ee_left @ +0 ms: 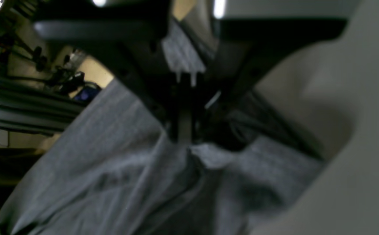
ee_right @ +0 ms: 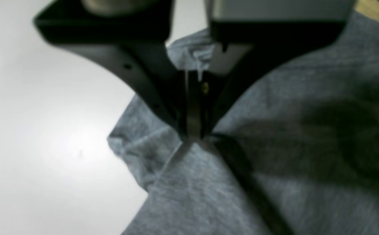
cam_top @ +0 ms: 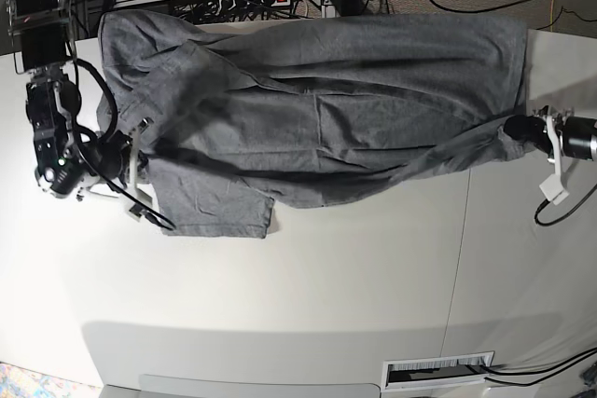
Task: Fold the T-shirt properly
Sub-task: 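Fold the shirt side lengthwise over the body with both grippers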
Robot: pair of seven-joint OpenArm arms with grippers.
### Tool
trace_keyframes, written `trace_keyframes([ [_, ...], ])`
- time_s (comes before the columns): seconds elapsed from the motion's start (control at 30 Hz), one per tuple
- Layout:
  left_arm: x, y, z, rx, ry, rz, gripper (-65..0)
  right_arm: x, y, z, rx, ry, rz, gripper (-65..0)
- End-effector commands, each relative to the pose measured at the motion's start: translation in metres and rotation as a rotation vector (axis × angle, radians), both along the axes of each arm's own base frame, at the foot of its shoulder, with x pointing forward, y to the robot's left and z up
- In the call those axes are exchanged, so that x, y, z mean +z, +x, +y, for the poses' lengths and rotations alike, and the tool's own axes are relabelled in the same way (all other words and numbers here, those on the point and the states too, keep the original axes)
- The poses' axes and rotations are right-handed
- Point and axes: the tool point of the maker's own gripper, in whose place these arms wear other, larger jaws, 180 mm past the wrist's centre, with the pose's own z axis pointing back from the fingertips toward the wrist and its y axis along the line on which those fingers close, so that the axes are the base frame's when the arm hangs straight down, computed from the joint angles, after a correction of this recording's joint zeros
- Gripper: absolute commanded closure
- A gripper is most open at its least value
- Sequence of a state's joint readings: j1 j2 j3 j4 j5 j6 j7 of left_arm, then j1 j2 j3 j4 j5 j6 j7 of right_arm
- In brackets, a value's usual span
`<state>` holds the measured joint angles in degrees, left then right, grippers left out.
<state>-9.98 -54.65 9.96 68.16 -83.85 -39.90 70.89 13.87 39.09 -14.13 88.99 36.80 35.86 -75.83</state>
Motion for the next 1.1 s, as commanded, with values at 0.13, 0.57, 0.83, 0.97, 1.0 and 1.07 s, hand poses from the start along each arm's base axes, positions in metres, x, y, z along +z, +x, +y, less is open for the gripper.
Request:
trace_keyframes([
  [0.13, 0.008, -0.008, 0.02, -0.004, 0.047, 0.017, 0.0, 0.021, -0.008, -0.012, -0.049, 0.042, -0.063, 0.0],
  [0.57, 0.011, -0.012, 0.031, -0.001, 0.076, 0.025, 0.0, 0.054, -0.027, -0.036, -0.134, 0.088, -0.22, 0.0],
  [0.83, 0.012, -0.011, 0.031, 0.002, 0.073, 0.02, 0.0, 0.046, -0.007, -0.02, -0.165, 0.166, -0.338, -15.0],
  [0.97, 0.012, -0.011, 0.03, 0.002, 0.073, 0.02, 0.0, 0.038, 0.004, -0.006, -0.196, 0.233, -0.377, -20.6],
  [1.0, 0.012, -0.011, 0.031, 0.002, 0.073, 0.021, 0.0, 0.037, 0.008, -0.004, -0.204, 0.248, -0.385, -20.6],
  [1.07, 0.012, -0.011, 0.031, 0.002, 0.073, 0.02, 0.0, 0.036, 0.014, 0.0, -0.218, 0.282, -0.4, -20.6],
])
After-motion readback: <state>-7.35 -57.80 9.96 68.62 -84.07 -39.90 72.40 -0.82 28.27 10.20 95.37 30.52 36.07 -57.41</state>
